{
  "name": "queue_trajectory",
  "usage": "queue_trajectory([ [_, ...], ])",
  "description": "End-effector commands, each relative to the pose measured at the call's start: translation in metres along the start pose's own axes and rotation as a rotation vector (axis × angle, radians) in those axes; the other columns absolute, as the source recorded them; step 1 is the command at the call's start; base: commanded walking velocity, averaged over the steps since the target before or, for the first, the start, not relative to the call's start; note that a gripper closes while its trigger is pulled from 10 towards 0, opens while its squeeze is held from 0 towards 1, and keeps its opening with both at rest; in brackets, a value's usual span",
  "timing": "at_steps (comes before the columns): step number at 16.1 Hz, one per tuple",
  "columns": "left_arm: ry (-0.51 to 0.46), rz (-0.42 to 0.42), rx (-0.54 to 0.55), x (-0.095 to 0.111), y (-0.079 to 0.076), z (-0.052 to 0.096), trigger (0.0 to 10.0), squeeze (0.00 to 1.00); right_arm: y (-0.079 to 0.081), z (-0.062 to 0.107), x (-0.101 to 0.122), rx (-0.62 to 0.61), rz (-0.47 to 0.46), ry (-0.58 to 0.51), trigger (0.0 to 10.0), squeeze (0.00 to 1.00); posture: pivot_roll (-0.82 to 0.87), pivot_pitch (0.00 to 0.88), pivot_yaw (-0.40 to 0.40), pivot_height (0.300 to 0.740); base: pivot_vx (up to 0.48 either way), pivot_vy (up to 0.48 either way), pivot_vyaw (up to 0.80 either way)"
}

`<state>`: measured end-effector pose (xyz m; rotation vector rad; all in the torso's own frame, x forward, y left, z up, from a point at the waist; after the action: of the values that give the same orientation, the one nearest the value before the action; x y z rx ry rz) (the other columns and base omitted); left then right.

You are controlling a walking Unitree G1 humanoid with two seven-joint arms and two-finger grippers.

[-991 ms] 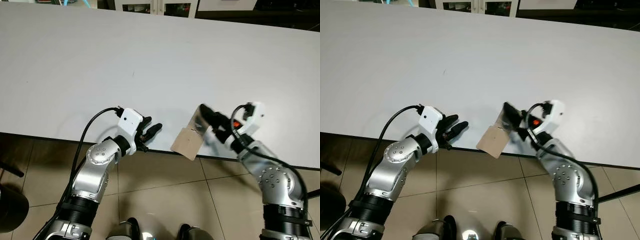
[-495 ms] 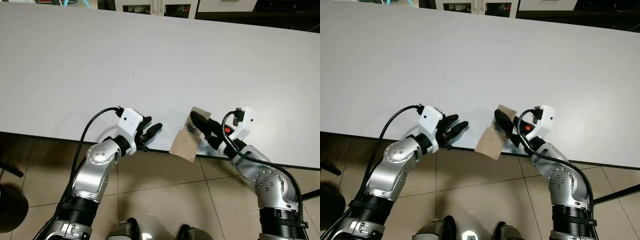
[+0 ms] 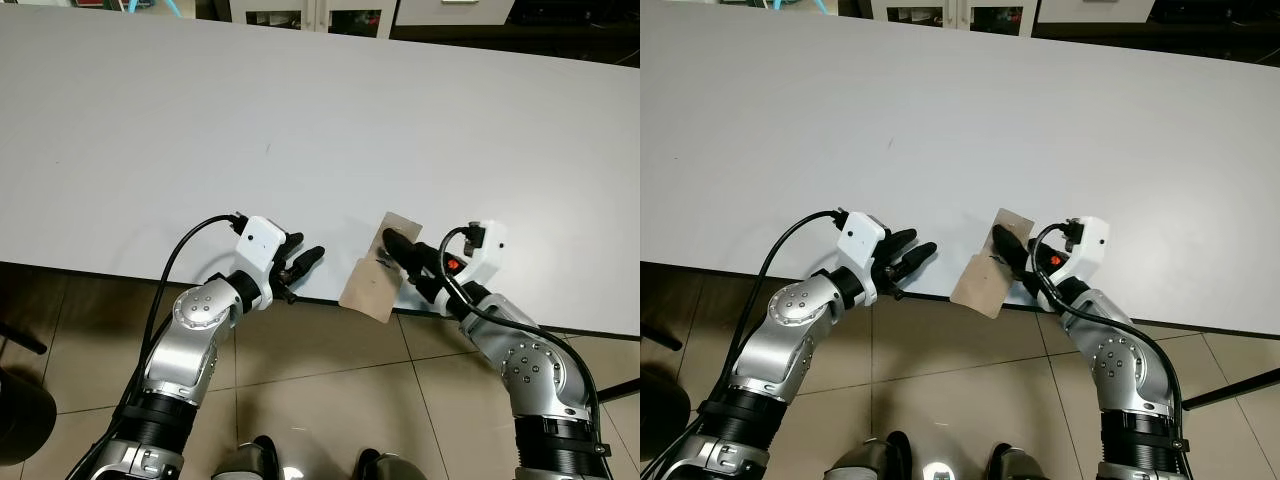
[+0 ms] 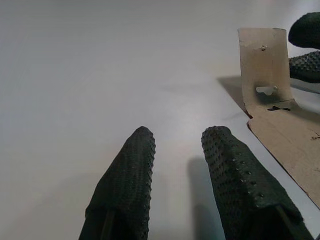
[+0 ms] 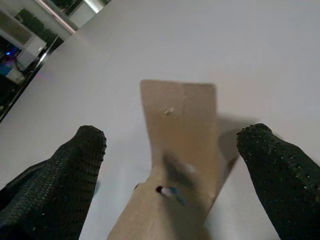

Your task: Picking trash to rubbish bin

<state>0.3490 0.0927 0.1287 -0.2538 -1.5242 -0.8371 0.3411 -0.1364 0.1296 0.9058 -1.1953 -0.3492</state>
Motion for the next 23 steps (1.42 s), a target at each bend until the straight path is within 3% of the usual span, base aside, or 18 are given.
queue_trajectory([
  [1, 0.008, -0.017, -0.018, -0.001, -0.006, 0.0, 10.0, 0.0, -0.007, 0.001, 0.004, -0.032, 0.004, -0.02, 10.0, 0.0, -0.06, 0.194, -0.045, 0.74, 0.0, 0.0, 0.0],
  [9, 0.009, -0.018, -0.016, -0.001, -0.006, 0.001, 10.0, 0.0, -0.025, 0.001, -0.01, -0.097, -0.019, 0.003, 10.0, 0.0, -0.05, 0.201, -0.043, 0.74, 0.0, 0.0, 0.0],
  [16, 0.013, -0.023, -0.02, -0.002, -0.006, 0.002, 10.0, 0.0, -0.025, -0.004, -0.029, -0.086, -0.053, 0.047, 10.0, 0.0, -0.04, 0.206, -0.038, 0.74, 0.0, 0.0, 0.0],
  [20, 0.014, -0.026, -0.021, -0.001, -0.006, 0.002, 10.0, 0.0, -0.014, -0.01, -0.026, -0.046, -0.11, 0.028, 10.0, 0.0, -0.04, 0.204, -0.034, 0.74, 0.0, 0.0, 0.0],
  [23, 0.013, -0.024, -0.021, -0.002, -0.007, 0.001, 10.0, 0.0, -0.002, -0.014, -0.026, -0.003, -0.096, 0.035, 10.0, 0.0, -0.04, 0.204, -0.036, 0.74, 0.0, 0.0, 0.0],
])
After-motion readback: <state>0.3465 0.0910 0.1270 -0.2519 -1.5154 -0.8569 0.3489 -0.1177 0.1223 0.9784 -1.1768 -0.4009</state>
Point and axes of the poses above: a point about 5 cm out from each wrist's last joint towards the gripper, its own z axis pointing back from the gripper into the wrist, its own x axis along the axis of the wrist's last joint, y = z × x, the point moved 4 cm from there along -z, pointing out of the wrist towards the gripper, and after that the axes turned 13 degrees about -z, right-handed, at the moved point
